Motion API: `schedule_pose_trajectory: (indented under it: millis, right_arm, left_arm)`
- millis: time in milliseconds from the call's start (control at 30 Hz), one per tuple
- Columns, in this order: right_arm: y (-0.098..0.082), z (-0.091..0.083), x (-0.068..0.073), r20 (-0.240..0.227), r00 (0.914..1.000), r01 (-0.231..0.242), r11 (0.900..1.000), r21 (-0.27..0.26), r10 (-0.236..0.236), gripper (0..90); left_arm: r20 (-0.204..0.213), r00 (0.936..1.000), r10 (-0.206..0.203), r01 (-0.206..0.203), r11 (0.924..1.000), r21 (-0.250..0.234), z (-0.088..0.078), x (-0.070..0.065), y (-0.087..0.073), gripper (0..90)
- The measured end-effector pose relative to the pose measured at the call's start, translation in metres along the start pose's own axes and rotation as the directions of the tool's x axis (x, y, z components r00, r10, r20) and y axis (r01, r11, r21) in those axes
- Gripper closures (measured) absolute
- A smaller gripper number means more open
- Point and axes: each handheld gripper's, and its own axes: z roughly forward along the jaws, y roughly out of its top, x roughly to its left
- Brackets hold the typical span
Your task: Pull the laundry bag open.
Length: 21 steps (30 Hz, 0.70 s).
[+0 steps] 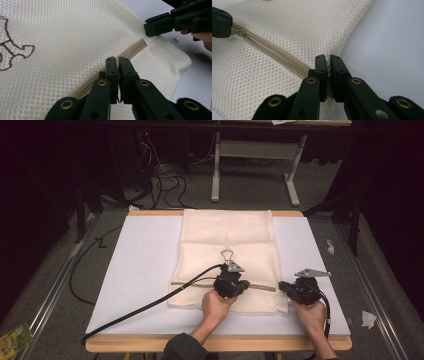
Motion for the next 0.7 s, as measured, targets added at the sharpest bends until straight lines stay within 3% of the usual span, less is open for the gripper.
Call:
schedule_pose_trajectory:
  millis: [567, 700]
  right_arm:
    - [0.002, -0.001, 0.001, -0.001, 1.0, 0.008, 1.0, -0.001, -0.008, 86.0]
    - [0.002, -0.001, 0.0, 0.001, 1.0, 0.006, 1.0, 0.001, -0.006, 86.0]
  left_arm:
    - [-0.007, 1.0, -0.004, 0.004, 1.0, -0.001, -0.005, 0.005, -0.003, 87.3]
    - [-0.009, 0.9997, -0.022, 0.022, 0.9998, -0.004, -0.008, 0.01, -0.005, 87.3]
